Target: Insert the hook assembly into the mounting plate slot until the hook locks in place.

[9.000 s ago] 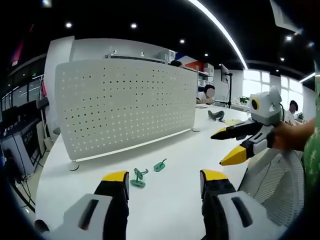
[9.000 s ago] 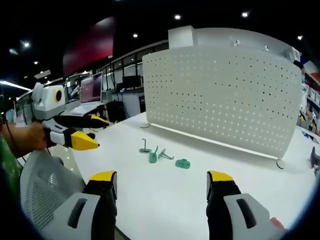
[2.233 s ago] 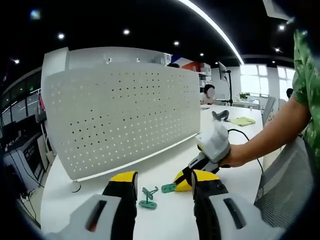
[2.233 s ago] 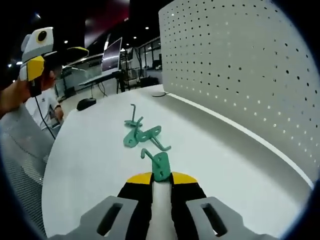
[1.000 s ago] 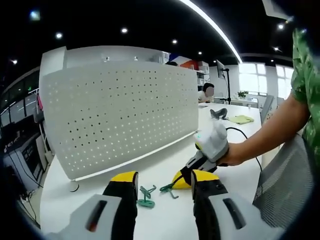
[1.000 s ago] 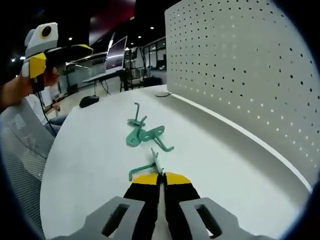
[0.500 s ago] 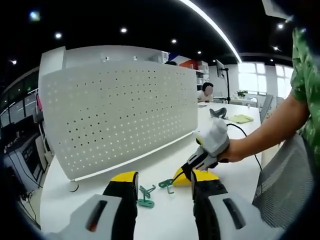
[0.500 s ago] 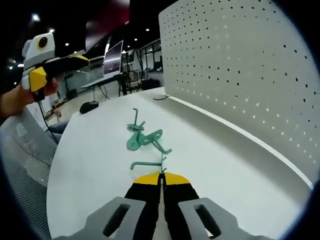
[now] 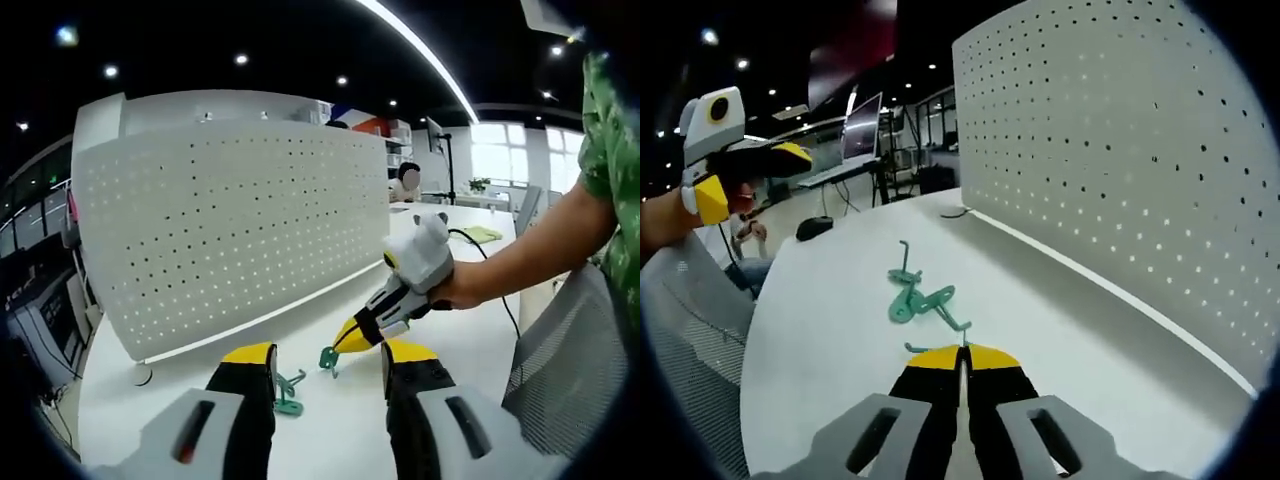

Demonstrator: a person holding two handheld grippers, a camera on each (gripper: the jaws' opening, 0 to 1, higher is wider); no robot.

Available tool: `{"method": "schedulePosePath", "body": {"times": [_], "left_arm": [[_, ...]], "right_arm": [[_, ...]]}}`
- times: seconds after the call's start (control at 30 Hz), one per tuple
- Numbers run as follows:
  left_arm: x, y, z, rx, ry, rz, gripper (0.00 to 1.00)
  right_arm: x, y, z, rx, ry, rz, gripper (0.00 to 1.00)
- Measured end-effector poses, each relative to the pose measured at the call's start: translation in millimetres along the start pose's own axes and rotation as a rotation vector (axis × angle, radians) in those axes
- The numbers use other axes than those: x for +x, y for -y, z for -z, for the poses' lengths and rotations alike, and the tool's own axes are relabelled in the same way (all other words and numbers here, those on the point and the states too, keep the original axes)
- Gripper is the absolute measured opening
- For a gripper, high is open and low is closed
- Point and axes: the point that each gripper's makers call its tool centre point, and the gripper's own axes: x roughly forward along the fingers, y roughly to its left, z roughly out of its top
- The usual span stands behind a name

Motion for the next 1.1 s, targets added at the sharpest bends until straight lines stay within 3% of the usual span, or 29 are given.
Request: {"method": "schedulePosePath", "body": {"times": [0.37, 0.47, 1.1], "left_arm": [[0.4, 2.8, -1.1, 0.005, 0.003, 0.009, 0.43], [0.4, 3.5, -1.2, 0.005, 0.003, 0.010, 0.43], [-0.6, 2.7, -0.6, 0.001, 0.003, 0.007, 0.43]], "right_arm": [[1.0, 1.6, -0.2, -0.005, -0.011, 0.006, 0.00], [4.5, 1.3, 5.0, -0.026, -0.042, 0.009, 0.00], [2.7, 4.8, -2.2, -0.067, -0.037, 0.030, 0.00]]}}
